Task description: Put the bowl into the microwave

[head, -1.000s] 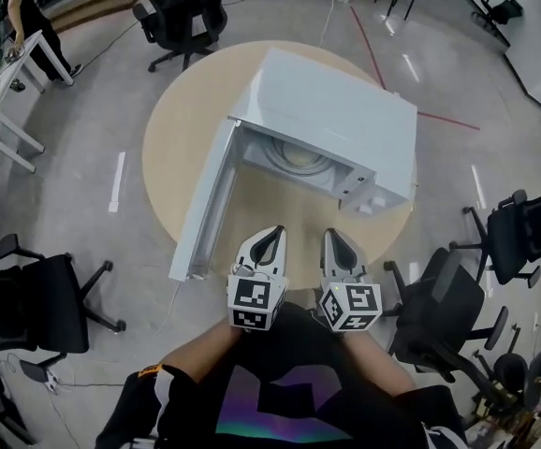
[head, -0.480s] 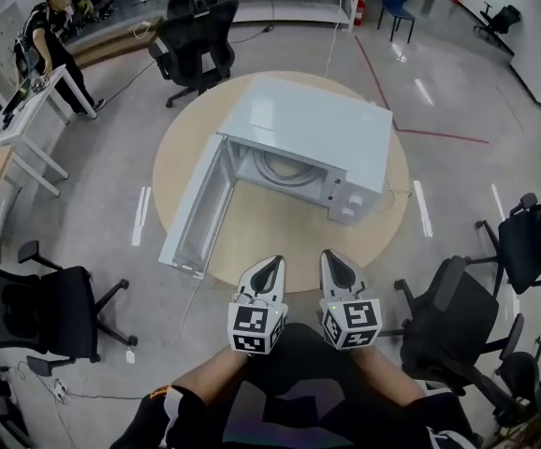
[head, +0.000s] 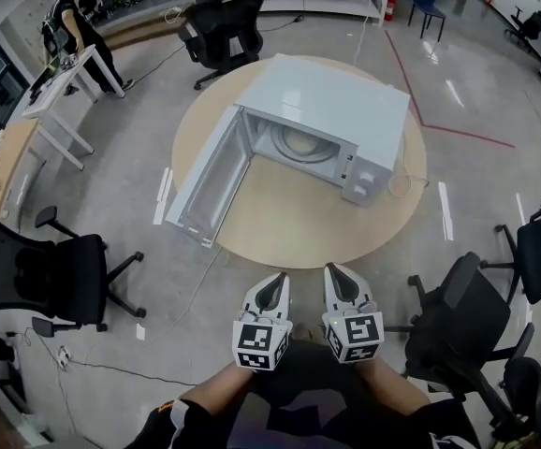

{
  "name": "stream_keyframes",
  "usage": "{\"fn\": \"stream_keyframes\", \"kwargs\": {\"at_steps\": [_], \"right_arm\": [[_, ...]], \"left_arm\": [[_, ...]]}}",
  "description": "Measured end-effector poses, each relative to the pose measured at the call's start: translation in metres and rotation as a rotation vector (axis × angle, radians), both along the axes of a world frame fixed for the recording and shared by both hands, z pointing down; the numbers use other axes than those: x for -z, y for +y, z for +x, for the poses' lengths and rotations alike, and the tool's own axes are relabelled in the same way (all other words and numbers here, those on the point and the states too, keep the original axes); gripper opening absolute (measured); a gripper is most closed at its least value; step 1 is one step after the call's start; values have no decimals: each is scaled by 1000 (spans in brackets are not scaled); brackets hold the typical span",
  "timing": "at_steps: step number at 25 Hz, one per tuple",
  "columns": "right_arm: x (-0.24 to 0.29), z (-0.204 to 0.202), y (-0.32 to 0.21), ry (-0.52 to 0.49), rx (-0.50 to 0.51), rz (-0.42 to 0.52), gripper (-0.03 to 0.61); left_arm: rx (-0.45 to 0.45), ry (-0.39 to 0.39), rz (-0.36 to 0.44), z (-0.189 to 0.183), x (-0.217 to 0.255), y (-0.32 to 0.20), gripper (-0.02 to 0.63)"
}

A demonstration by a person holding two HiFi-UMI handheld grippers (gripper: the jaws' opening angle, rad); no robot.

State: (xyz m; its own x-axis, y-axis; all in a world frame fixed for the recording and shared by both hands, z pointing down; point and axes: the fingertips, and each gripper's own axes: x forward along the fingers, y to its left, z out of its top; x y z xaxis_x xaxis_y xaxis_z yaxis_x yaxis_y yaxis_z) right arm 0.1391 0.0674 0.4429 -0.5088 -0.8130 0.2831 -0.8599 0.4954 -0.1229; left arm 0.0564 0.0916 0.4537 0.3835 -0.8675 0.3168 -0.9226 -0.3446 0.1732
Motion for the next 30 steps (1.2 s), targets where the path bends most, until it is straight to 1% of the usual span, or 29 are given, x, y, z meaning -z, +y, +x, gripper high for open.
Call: {"fn": "stream_keyframes", "kwargs": {"at_steps": [6,15,22,30], "right_arm": [[-9,1,25,16,35,-9,18],[-14,-6,47,40,82,-4,18],[-12,-29,58,52,160,4,18],[-11,-64,72,61,273,17,17]], "left_arm": [[25,-17,2,0,-5,28,46],[47,-22,1,-6,-8,46,46],[101,-35,0,-23,-8,59,46],[201,-42,14,-51,-7,75,46]]}}
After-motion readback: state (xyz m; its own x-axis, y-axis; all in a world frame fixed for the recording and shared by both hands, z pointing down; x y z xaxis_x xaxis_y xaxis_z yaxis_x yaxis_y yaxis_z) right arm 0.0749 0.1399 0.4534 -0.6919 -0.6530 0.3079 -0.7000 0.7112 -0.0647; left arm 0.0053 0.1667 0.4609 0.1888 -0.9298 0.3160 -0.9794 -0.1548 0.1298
